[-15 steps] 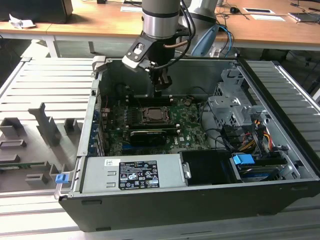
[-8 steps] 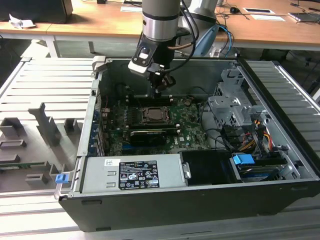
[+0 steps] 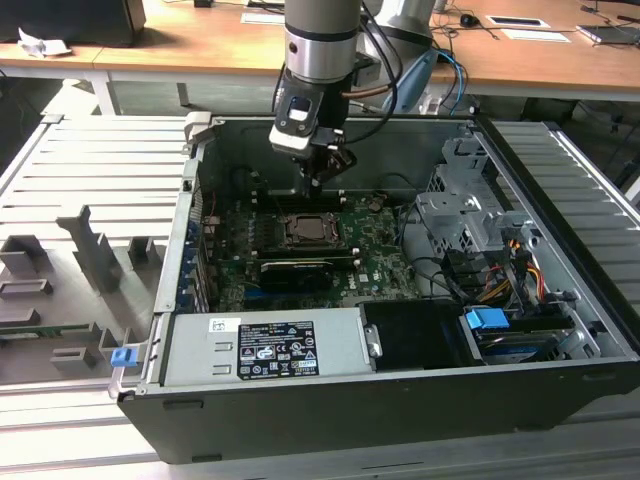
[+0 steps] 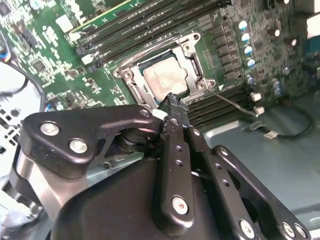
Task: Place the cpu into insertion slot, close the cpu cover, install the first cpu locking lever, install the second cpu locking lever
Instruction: 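Install the first cpu locking lever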
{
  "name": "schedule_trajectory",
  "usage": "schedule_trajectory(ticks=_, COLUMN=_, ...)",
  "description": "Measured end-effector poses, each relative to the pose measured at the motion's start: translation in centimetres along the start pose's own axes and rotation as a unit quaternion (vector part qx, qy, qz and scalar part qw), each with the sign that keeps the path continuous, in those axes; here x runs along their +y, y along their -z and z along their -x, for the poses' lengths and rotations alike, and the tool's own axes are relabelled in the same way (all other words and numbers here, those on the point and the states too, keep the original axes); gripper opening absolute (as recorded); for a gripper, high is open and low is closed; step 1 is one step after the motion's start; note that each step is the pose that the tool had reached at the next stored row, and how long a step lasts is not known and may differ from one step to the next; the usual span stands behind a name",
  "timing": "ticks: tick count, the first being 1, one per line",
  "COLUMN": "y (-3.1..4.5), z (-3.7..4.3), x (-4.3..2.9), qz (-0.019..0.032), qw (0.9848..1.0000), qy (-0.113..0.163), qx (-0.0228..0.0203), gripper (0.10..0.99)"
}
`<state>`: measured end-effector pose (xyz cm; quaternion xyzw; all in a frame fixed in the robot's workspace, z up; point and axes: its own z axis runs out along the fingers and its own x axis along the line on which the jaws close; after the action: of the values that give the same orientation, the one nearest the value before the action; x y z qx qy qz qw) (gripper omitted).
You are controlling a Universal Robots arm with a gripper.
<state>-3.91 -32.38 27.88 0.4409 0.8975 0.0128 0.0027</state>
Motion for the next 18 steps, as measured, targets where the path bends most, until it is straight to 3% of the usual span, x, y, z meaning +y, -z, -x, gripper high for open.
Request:
schedule_trajectory(ticks=4, y=-0.01, z=0.00, x=0.00, qz=-0.0003, qw=0.9991, qy=0.042, qx=0.0010, gripper=0.106)
schedule_trajectory(ticks=5, y=-0.01, z=0.00, x=0.00, qz=-0.0004, qw=0.9980, qy=0.064, qx=0.0016, gripper=0.106)
schedule_trajectory(ticks=6, y=-0.01, z=0.00, x=0.00, qz=-0.0006, qw=0.9962, qy=0.088, qx=0.0022, gripper=0.106)
schedule_trajectory(ticks=7, y=-0.01, z=0.00, x=0.00, qz=-0.0008, qw=0.9928, qy=0.120, qx=0.0030, gripper=0.106)
schedule_trajectory(ticks=10, y=-0.01, z=0.00, x=0.00, qz=-0.0011, qw=0.9868, qy=0.162, qx=0.0041, gripper=0.106)
schedule_trajectory(ticks=12, y=-0.01, z=0.00, x=0.00, qz=-0.0011, qw=0.9850, qy=0.173, qx=0.0044, gripper=0.106)
schedule_trajectory(ticks=14, y=-0.01, z=0.00, x=0.00, qz=-0.0012, qw=0.9820, qy=0.189, qx=0.0048, gripper=0.106)
schedule_trajectory(ticks=18, y=-0.01, z=0.00, x=0.00, qz=-0.0013, qw=0.9784, qy=0.207, qx=0.0052, gripper=0.106)
